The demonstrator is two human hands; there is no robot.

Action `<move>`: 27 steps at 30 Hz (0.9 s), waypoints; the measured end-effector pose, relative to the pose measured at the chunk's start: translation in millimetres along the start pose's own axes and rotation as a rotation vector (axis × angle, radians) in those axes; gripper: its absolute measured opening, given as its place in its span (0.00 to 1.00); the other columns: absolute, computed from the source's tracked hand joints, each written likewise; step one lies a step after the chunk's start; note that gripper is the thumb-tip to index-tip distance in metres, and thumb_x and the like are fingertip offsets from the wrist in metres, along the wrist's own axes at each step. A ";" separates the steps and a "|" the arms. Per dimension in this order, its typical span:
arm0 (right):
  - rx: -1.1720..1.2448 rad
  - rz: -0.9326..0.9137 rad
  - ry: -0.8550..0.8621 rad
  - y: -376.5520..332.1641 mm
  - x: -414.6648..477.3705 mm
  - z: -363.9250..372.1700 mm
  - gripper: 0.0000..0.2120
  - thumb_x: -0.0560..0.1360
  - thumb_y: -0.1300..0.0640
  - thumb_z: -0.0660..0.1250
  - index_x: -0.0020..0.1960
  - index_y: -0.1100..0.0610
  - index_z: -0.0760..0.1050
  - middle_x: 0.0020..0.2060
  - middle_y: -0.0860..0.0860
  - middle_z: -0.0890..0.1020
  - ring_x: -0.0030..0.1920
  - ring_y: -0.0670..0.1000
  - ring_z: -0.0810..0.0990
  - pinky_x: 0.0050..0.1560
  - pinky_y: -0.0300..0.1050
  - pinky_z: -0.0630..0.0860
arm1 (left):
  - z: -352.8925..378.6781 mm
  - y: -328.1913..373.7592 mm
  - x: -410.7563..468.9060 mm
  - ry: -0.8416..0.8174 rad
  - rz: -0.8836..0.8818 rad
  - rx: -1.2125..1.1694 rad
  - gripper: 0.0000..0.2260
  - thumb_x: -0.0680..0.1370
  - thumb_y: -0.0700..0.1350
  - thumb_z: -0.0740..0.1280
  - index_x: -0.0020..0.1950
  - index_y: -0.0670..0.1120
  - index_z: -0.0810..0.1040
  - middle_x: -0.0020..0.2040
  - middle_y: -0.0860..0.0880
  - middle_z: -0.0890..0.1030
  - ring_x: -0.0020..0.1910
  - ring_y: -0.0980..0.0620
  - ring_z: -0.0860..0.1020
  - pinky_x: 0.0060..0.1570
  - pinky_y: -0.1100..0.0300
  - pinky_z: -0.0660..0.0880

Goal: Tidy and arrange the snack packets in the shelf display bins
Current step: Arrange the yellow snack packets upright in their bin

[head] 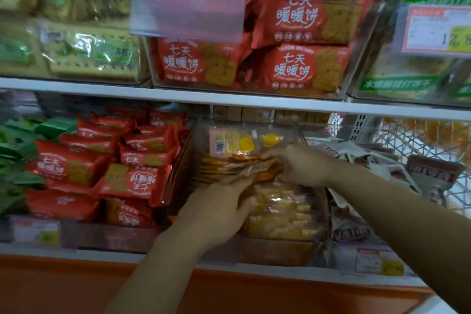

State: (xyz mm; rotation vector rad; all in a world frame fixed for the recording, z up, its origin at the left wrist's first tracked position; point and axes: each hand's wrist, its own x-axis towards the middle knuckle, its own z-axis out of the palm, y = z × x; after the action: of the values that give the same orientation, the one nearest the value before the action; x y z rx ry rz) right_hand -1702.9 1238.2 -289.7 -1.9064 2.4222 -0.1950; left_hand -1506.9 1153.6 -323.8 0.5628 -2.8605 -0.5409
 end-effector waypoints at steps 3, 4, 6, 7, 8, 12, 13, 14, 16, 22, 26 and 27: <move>0.028 -0.035 -0.022 2.4 15.1 5.4 0.16 0.73 0.55 0.70 0.61 0.48 0.77 0.58 0.47 0.80 0.57 0.47 0.77 0.57 0.37 0.70 | -0.8 -4.0 0.7 -0.030 0.006 -0.018 0.19 0.80 0.56 0.56 0.71 0.57 0.65 0.72 0.55 0.67 0.67 0.51 0.69 0.63 0.55 0.69; 0.028 -0.031 -0.010 3.0 17.4 6.1 0.15 0.74 0.54 0.69 0.60 0.49 0.78 0.58 0.46 0.80 0.56 0.45 0.77 0.56 0.37 0.69 | -1.8 -6.0 1.2 -0.041 0.004 -0.030 0.19 0.80 0.56 0.56 0.71 0.58 0.66 0.71 0.55 0.68 0.67 0.51 0.69 0.63 0.54 0.69; 0.054 -0.030 0.034 3.9 19.0 7.6 0.12 0.76 0.55 0.67 0.59 0.50 0.79 0.55 0.47 0.81 0.50 0.43 0.78 0.54 0.39 0.71 | -3.0 -9.2 1.3 -0.051 0.005 -0.047 0.19 0.80 0.56 0.57 0.71 0.58 0.66 0.71 0.55 0.68 0.67 0.52 0.68 0.63 0.54 0.69; 0.069 -0.037 0.074 3.8 18.1 8.0 0.11 0.76 0.56 0.66 0.58 0.50 0.80 0.54 0.47 0.82 0.49 0.44 0.78 0.54 0.42 0.73 | -3.6 -10.0 1.1 -0.052 0.001 -0.063 0.19 0.80 0.56 0.57 0.71 0.58 0.66 0.70 0.56 0.68 0.67 0.52 0.68 0.64 0.54 0.68; 0.082 -0.040 0.114 2.7 15.8 8.1 0.10 0.76 0.56 0.66 0.56 0.49 0.80 0.53 0.47 0.83 0.50 0.46 0.79 0.54 0.44 0.74 | -4.1 -10.6 0.9 -0.049 -0.010 -0.092 0.19 0.80 0.56 0.58 0.71 0.58 0.66 0.70 0.56 0.68 0.68 0.52 0.68 0.64 0.54 0.68; 0.163 0.006 0.306 -8.5 -6.4 -0.7 0.08 0.77 0.56 0.64 0.52 0.50 0.82 0.44 0.49 0.85 0.45 0.47 0.82 0.45 0.43 0.76 | -7.5 -13.3 -0.6 0.078 -0.081 -0.272 0.20 0.79 0.52 0.61 0.72 0.54 0.66 0.69 0.52 0.70 0.66 0.52 0.70 0.64 0.55 0.69; 0.226 0.023 0.347 -13.1 -14.3 -4.6 0.07 0.77 0.56 0.65 0.48 0.49 0.81 0.40 0.48 0.85 0.42 0.46 0.82 0.44 0.43 0.76 | -9.8 -14.6 -1.2 0.149 -0.103 -0.305 0.20 0.79 0.51 0.62 0.71 0.53 0.66 0.68 0.52 0.71 0.65 0.52 0.71 0.63 0.57 0.70; 0.314 0.040 0.373 -18.8 -22.4 -8.0 0.07 0.76 0.56 0.65 0.45 0.49 0.81 0.36 0.47 0.85 0.39 0.44 0.82 0.43 0.42 0.76 | -12.9 -15.5 -1.9 0.222 -0.123 -0.335 0.20 0.79 0.50 0.63 0.71 0.53 0.66 0.67 0.52 0.71 0.64 0.53 0.71 0.61 0.58 0.70; 0.470 0.048 0.396 -30.3 -38.3 -13.5 0.07 0.76 0.57 0.65 0.44 0.53 0.82 0.33 0.45 0.84 0.37 0.42 0.81 0.42 0.37 0.75 | -19.4 -17.1 -3.6 0.319 -0.130 -0.432 0.23 0.77 0.51 0.65 0.71 0.54 0.64 0.67 0.55 0.70 0.64 0.55 0.71 0.62 0.59 0.69; 0.726 0.050 0.497 -57.3 -66.8 -21.0 0.11 0.76 0.56 0.64 0.38 0.47 0.79 0.26 0.49 0.78 0.28 0.42 0.75 0.33 0.33 0.69 | -26.5 0.2 -12.1 0.289 0.046 -0.860 0.13 0.78 0.44 0.64 0.60 0.58 0.75 0.54 0.59 0.81 0.53 0.63 0.78 0.56 0.58 0.76; 0.915 0.067 0.442 -71.0 -76.7 -22.4 0.07 0.74 0.55 0.64 0.50 0.49 0.79 0.31 0.46 0.82 0.33 0.45 0.79 0.34 0.36 0.75 | -26.4 6.3 -15.6 0.355 0.045 -0.920 0.07 0.78 0.44 0.64 0.55 0.53 0.76 0.49 0.54 0.82 0.48 0.60 0.80 0.50 0.60 0.78; 0.965 0.074 0.431 -72.9 -78.4 -22.5 0.09 0.71 0.54 0.66 0.51 0.50 0.79 0.35 0.46 0.84 0.36 0.46 0.81 0.35 0.37 0.77 | -26.0 7.7 -16.6 0.343 0.044 -0.959 0.07 0.78 0.44 0.64 0.54 0.52 0.76 0.49 0.52 0.82 0.47 0.58 0.80 0.48 0.61 0.78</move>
State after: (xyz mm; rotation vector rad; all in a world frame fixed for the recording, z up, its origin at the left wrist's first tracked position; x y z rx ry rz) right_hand -1616.7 1299.0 -260.6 -1.3792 1.9411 -1.5571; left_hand -1488.1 1158.5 -298.6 0.3520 -1.9531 -1.4859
